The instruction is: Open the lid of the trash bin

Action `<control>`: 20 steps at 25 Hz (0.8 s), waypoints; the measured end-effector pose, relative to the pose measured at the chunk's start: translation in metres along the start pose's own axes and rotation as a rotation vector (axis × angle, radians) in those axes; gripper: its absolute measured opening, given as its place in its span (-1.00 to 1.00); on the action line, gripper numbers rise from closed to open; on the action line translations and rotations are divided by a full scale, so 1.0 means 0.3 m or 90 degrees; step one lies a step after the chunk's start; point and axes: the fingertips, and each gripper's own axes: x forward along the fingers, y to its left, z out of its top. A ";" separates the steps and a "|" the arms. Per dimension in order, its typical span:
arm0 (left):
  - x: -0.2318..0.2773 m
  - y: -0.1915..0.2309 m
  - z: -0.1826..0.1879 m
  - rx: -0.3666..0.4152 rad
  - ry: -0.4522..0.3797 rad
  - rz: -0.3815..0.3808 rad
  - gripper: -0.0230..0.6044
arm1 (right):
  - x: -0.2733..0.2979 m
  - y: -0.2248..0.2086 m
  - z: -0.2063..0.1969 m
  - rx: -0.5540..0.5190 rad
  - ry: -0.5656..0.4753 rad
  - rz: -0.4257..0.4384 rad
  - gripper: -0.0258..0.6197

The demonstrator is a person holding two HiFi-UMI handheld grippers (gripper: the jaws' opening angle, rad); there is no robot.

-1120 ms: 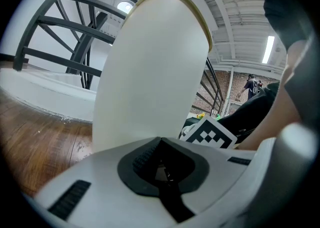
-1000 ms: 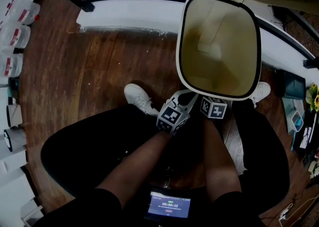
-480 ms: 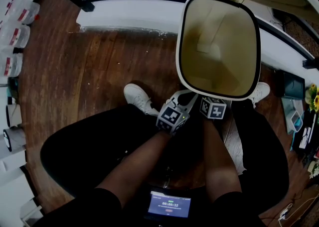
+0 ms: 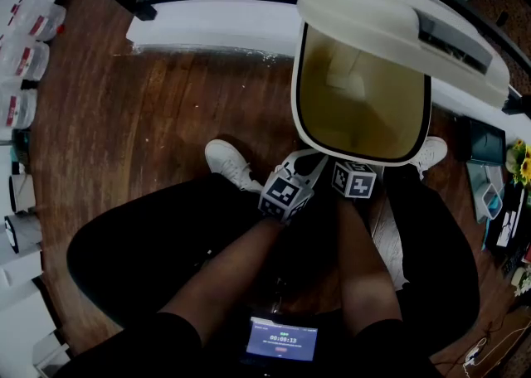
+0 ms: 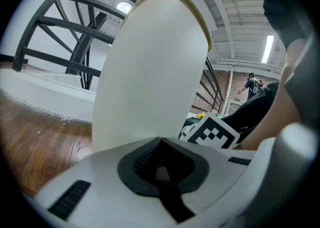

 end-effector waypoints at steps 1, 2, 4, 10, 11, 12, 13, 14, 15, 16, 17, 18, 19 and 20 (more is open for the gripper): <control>0.000 -0.001 0.001 -0.001 0.000 0.000 -0.81 | -0.003 0.002 0.005 -0.001 -0.002 0.001 -0.87; 0.000 -0.002 0.001 -0.001 0.000 0.000 -0.81 | -0.006 0.005 0.010 -0.004 -0.004 0.002 -0.87; -0.001 -0.003 0.003 0.000 0.000 0.000 -0.81 | -0.014 0.012 0.022 -0.009 -0.010 0.006 -0.87; -0.002 -0.003 -0.008 0.004 0.001 -0.001 -0.81 | -0.030 0.033 0.045 -0.020 -0.025 0.020 -0.86; -0.001 -0.003 -0.010 0.005 0.001 -0.001 -0.81 | -0.033 0.034 0.046 -0.020 -0.025 0.021 -0.86; -0.002 -0.004 -0.010 0.005 0.001 -0.002 -0.81 | -0.035 0.034 0.049 -0.019 -0.027 0.022 -0.86; -0.002 -0.006 -0.006 0.005 -0.002 -0.003 -0.81 | -0.037 0.036 0.052 -0.018 -0.030 0.024 -0.86; -0.004 -0.010 0.000 0.004 -0.004 -0.004 -0.81 | -0.039 0.039 0.056 -0.020 -0.032 0.028 -0.86; -0.006 -0.016 0.008 0.004 -0.006 -0.006 -0.81 | -0.040 0.045 0.057 -0.024 -0.033 0.034 -0.86; -0.009 -0.023 0.016 0.005 -0.008 -0.008 -0.81 | -0.041 0.054 0.053 -0.033 -0.029 0.042 -0.86; -0.013 -0.032 0.024 0.006 -0.009 -0.010 -0.81 | -0.043 0.068 0.043 -0.049 -0.022 0.052 -0.86; -0.018 -0.041 0.030 0.009 -0.011 -0.013 -0.81 | -0.048 0.086 0.030 -0.069 -0.012 0.062 -0.85; -0.026 -0.050 0.037 0.011 -0.011 -0.016 -0.80 | -0.059 0.107 0.016 -0.092 -0.002 0.071 -0.85; -0.036 -0.059 0.044 0.014 -0.012 -0.018 -0.80 | -0.075 0.130 0.005 -0.112 0.002 0.079 -0.85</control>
